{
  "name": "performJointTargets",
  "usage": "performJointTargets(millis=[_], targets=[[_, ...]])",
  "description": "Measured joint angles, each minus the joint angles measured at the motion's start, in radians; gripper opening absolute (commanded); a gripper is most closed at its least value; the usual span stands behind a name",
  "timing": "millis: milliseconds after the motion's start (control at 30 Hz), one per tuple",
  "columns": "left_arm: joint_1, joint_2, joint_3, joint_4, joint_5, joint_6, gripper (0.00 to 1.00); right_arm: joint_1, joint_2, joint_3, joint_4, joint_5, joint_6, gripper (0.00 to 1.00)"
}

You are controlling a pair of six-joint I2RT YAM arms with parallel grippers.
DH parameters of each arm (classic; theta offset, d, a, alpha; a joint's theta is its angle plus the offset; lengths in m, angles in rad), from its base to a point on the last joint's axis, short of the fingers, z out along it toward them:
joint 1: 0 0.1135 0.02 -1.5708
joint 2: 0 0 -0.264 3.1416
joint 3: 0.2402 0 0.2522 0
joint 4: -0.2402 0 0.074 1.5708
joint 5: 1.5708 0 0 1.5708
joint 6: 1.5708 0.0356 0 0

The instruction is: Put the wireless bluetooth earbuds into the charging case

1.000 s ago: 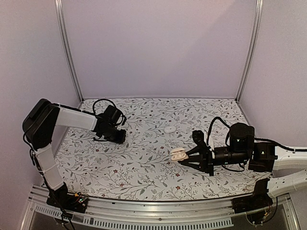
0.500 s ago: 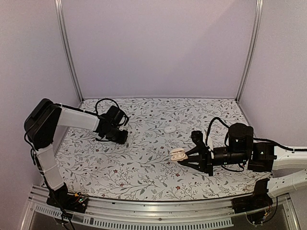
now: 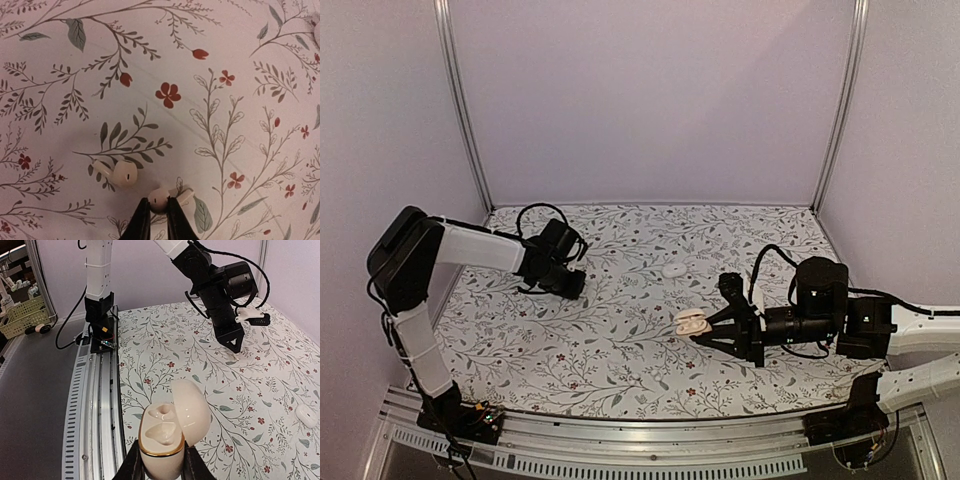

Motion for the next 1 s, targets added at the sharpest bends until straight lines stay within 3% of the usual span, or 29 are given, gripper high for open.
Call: performJointTargets(millis=[233, 567, 1000], targets=[[-0.016, -0.120, -0.031, -0.007, 0.004, 0.004, 0.12, 0.000, 0.019, 0.000, 0.018, 0.000, 0.007, 0.00], [-0.037, -0.159, -0.085, 0.010, -0.001, -0.039, 0.35, 0.000, 0.068, -0.004, 0.063, -0.001, 0.019, 0.00], [-0.031, -0.101, -0.109, 0.068, -0.024, -0.226, 0.31, 0.000, 0.067, -0.005, 0.077, -0.001, 0.023, 0.00]])
